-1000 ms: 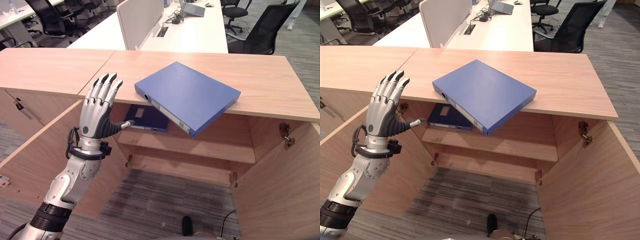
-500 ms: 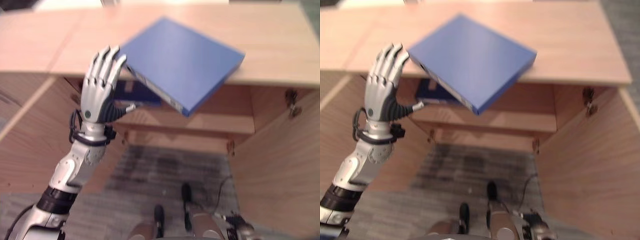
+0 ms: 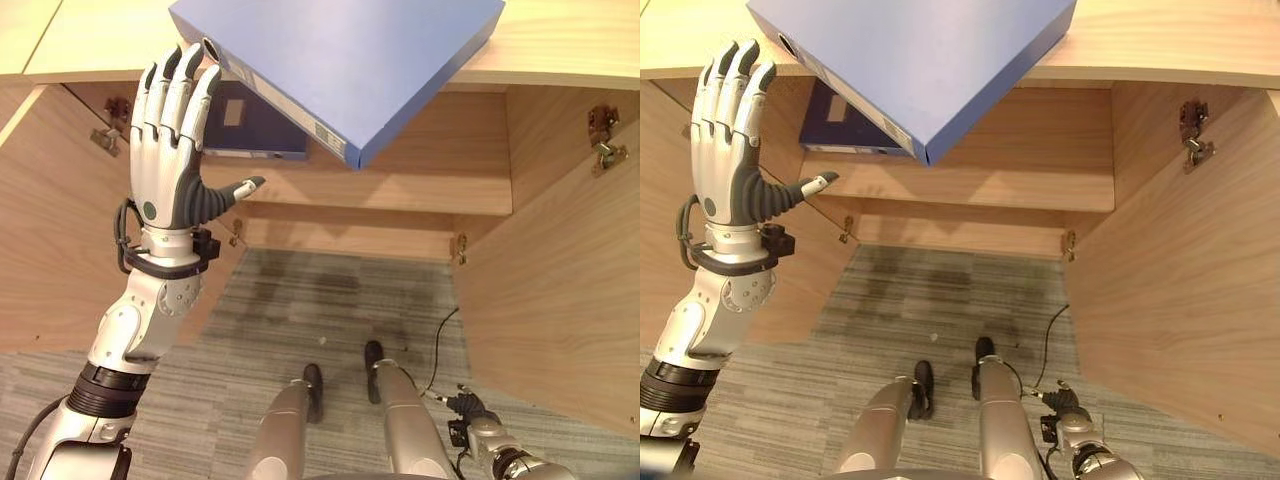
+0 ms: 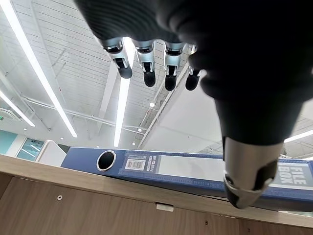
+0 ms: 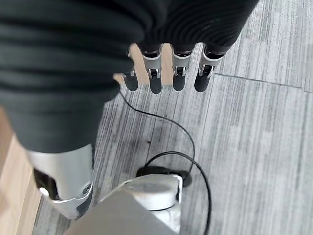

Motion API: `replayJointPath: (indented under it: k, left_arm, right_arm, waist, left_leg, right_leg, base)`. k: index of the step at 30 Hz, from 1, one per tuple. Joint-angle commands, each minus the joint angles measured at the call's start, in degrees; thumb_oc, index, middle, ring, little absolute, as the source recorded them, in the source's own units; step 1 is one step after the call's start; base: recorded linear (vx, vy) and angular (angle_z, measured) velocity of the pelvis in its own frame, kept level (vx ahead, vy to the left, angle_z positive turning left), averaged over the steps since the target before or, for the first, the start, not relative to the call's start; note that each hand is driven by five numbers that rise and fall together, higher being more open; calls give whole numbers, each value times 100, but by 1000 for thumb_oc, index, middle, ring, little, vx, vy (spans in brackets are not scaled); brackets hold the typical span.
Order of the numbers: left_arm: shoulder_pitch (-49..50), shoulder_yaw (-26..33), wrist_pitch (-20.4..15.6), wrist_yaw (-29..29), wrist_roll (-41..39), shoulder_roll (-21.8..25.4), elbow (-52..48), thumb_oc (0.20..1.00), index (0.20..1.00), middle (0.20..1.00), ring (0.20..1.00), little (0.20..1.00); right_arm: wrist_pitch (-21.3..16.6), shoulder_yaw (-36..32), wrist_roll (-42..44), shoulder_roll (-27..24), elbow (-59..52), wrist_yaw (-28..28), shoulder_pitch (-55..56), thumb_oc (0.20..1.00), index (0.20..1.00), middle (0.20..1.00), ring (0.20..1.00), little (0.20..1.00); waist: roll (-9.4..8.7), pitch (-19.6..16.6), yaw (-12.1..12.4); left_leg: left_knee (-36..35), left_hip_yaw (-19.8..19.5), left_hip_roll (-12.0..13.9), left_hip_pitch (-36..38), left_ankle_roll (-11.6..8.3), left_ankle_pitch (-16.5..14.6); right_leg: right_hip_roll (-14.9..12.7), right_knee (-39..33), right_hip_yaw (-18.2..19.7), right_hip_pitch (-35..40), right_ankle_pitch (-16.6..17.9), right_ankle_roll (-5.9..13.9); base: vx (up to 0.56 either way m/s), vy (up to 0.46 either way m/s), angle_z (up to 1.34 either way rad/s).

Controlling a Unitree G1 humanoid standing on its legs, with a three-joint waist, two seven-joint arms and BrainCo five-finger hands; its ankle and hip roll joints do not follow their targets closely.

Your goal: Put the empty folder in the office cabinet

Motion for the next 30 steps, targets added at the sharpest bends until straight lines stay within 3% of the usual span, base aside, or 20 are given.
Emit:
replayJointPath:
  k: [1, 5, 21, 30]
  left_arm:
    - [197, 334, -2, 271, 98, 25, -324, 1000, 1000, 1000, 1000, 1000]
    - [222, 373, 14, 292, 155, 37, -358, 1000, 1000, 1000, 1000, 1000]
    - [-313, -671, -96, -330, 597, 387, -93, 1000, 1000, 1000, 1000, 1000]
    - [-478, -928, 60, -388, 840, 542, 282, 1000, 1000, 1000, 1000, 1000]
  right_arm:
    - [-16, 100, 229, 42, 65, -4, 246, 1000, 1000, 1000, 1000, 1000]
    - [-5, 126, 166, 47, 111, 27, 235, 1000, 1000, 1000, 1000, 1000]
    - [-11, 157, 148, 8, 105, 83, 304, 1000, 1000, 1000, 1000, 1000]
    - [-10, 120, 142, -30, 90, 79, 272, 1000, 1000, 1000, 1000, 1000]
  waist:
    - [-54, -501, 17]
    - [-119, -657, 52]
    - [-19, -773, -132]
    - [7, -781, -152]
  left_leg:
    - [553, 140, -147, -251, 394, -663]
    - [429, 233, -134, -306, 423, -636]
    - [254, 67, -124, -147, 380, -612]
    - [328, 42, -69, -256, 364, -601]
  right_leg:
    - [-252, -814, 45, 159, 365, 346]
    - [-264, -1063, 134, 104, 540, 412]
    - [-307, -1150, 13, 331, 396, 385]
    - [-285, -1104, 18, 258, 386, 381]
  base:
    - [-33, 39, -16]
    - [-8, 15, -25]
    - [16, -7, 5]
    - [0, 0, 0]
